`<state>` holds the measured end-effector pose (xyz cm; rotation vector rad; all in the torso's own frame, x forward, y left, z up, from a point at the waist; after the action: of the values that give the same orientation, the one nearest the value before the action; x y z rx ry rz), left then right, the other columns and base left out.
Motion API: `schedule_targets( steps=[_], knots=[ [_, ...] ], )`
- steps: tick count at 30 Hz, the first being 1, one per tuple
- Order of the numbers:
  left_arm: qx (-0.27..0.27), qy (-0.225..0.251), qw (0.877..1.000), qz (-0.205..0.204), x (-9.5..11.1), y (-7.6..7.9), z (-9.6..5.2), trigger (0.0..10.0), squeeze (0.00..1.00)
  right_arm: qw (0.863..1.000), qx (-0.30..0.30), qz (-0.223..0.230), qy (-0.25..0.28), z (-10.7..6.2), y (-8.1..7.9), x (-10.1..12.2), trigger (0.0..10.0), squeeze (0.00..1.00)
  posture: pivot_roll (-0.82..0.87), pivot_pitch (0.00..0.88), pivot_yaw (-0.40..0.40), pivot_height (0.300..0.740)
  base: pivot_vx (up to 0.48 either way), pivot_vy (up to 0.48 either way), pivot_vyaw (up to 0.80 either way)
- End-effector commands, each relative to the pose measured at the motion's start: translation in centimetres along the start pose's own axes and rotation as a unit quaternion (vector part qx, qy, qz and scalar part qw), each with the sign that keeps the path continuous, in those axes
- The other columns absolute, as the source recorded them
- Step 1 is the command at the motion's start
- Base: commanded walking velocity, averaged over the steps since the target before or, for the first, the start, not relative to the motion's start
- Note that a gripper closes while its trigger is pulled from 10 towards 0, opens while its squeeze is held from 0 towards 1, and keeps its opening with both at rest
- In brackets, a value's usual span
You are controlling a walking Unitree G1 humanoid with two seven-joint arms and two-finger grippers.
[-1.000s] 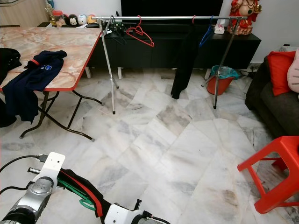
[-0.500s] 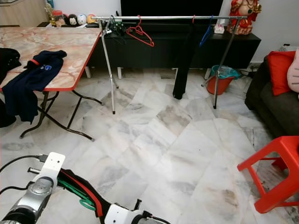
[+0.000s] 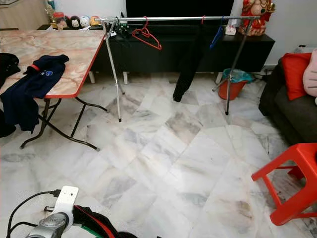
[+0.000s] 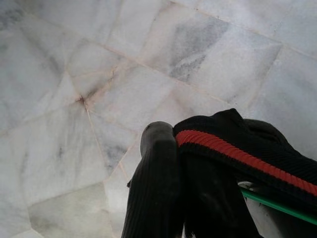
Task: Hang hanger
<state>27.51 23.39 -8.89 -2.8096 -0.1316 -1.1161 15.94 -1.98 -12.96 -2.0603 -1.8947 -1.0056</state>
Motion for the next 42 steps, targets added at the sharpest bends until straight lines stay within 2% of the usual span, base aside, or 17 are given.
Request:
schedule_targets(
  steps=[1, 42],
  knots=[
    [0.057, 0.096, 0.993, 0.027, 6.84, -2.72, -0.26, 10.0, 0.00, 0.940, -0.295, -0.024, -0.171, -20.55, 32.23, -10.62, 10.0, 0.00, 0.09, 0.000, 0.012, 0.740, 0.000, 0.000, 0.00],
    [0.057, 0.096, 0.993, 0.027, 6.84, -2.72, -0.26, 10.0, 0.00, 0.940, -0.295, -0.024, -0.171, -20.55, 32.23, -10.62, 10.0, 0.00, 0.09, 0.000, 0.012, 0.740, 0.000, 0.000, 0.00]
  ],
)
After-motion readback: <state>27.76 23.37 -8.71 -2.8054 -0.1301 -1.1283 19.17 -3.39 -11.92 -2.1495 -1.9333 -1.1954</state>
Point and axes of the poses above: a point about 5 cm out from each wrist's last joint towards the gripper, its own z axis pointing out of the wrist towards the gripper, its own x axis along the axis of the wrist's last joint, y = z × x, the point moved 6 cm from there along z, pointing out of the wrist towards the gripper, and after that the axes turned 13 degrees about -z, right-handed, at the moved point
